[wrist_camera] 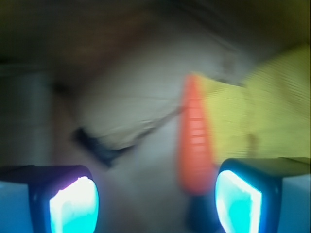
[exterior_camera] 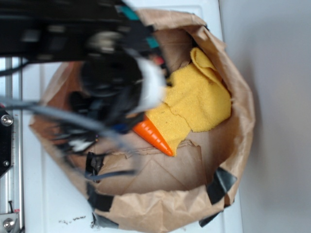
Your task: Grab the carrot.
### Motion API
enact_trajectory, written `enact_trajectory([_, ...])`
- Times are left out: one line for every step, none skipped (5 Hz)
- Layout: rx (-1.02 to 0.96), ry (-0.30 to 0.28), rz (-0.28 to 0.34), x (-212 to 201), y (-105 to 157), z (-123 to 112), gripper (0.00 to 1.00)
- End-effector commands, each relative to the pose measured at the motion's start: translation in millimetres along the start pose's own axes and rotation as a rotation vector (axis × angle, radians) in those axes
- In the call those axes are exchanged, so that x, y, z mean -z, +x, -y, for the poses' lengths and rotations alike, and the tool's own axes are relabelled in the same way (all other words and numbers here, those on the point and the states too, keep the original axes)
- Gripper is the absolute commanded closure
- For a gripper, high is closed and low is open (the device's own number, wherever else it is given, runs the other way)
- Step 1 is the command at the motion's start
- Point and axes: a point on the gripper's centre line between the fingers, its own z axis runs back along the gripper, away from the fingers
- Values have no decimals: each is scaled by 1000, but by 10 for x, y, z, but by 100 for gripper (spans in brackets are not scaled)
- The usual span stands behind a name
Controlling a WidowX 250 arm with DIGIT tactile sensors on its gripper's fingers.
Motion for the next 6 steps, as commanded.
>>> enact_trajectory([10,-9,-35,-43,-29,-81,0])
enact_trajectory([-42,-18,-36,-56,95,-313,0])
enact_trajectory([-82,-21,-29,-102,218,-502,0])
enact_trajectory([-58,-13,-37,-22,272,-547,0])
enact_trajectory([3,8,-56,223,252,-515,0])
enact_trajectory([32,5,-80,334,147,-328,0])
